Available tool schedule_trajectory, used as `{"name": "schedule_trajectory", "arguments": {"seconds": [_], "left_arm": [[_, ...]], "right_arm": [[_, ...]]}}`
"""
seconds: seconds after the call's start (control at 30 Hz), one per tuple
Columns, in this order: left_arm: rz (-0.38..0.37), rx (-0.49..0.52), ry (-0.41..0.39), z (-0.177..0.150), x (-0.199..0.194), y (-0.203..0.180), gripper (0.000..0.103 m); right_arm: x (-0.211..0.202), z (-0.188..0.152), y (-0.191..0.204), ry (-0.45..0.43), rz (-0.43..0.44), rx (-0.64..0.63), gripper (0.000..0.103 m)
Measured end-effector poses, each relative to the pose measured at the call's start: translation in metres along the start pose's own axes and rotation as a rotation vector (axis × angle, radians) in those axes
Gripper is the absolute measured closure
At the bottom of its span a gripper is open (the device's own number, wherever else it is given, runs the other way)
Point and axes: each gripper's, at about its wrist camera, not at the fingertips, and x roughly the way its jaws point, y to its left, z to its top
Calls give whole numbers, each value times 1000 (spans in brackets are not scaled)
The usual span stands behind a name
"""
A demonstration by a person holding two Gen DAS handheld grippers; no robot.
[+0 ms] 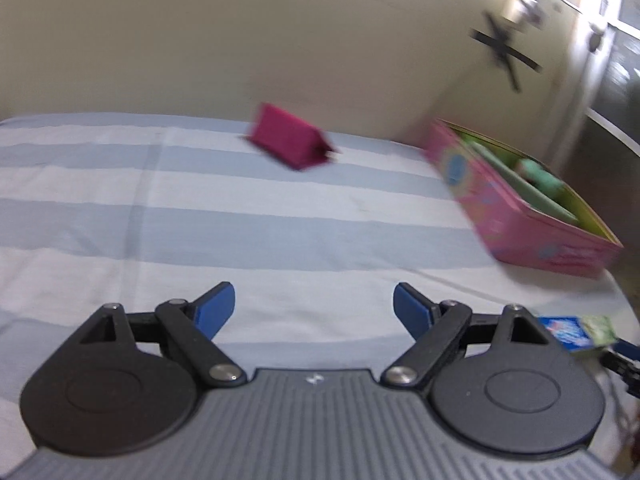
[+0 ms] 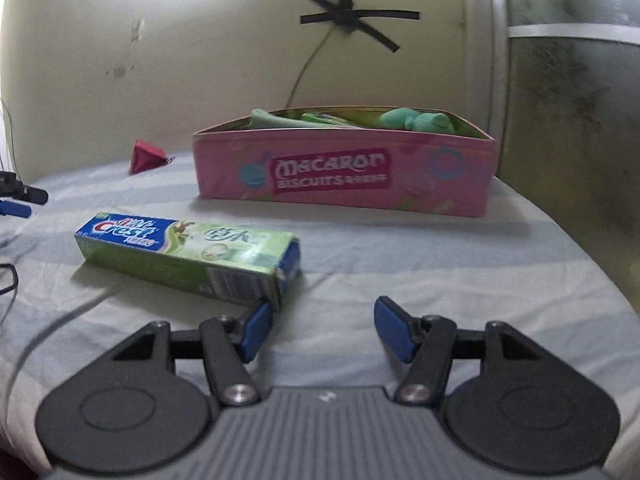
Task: Organize objects
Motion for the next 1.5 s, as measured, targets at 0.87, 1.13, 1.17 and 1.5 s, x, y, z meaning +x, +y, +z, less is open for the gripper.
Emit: {"name": "schedule_trajectory", "arguments": {"seconds": [0.87, 1.13, 1.17, 1.5], "left_arm": [[-246, 125, 212, -21, 52, -157, 27], [-256, 170, 216, -27, 51, -182, 27], [-259, 177, 216, -28, 50, -185, 27], [-304, 243, 220, -37, 49, -213, 27]], "right_arm": [[12, -4, 5, -69, 236, 45, 33], [-5, -15, -9, -93, 193, 100, 34], [-7, -17, -11, -95, 186, 104, 34], [-27, -28, -32, -106, 129, 150, 34]]}}
